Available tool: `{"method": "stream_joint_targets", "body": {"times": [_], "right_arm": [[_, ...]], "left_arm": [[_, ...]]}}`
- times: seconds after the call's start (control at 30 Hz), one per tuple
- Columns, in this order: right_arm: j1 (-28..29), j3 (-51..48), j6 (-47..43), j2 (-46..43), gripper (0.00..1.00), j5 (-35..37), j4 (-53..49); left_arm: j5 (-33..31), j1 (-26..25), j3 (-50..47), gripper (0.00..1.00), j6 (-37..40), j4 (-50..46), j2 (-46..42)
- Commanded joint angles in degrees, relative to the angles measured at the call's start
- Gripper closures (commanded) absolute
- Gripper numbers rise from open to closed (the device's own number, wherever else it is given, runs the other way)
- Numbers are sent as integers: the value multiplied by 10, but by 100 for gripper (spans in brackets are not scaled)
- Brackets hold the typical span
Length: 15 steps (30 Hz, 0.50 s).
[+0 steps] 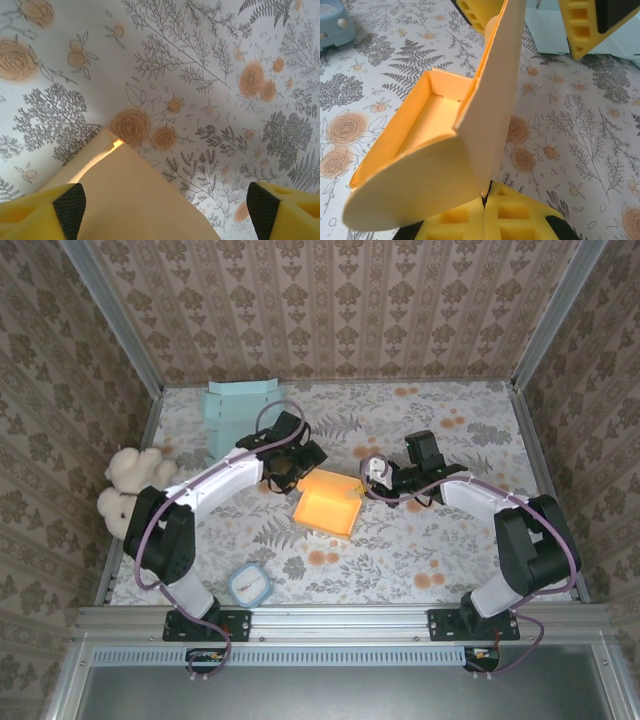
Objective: Fold the paper box
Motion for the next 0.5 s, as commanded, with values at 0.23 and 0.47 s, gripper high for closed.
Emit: {"method": "stream_joint_targets", "body": {"times": [0.23, 0.47], "right_arm": [[16, 15, -23, 9, 96, 40, -33], [16, 12, -27, 3, 80, 62, -43]], "left_arm": [[-46, -44, -19, 27, -26, -8, -11], [-63, -43, -56, 31, -34, -3, -13]]}}
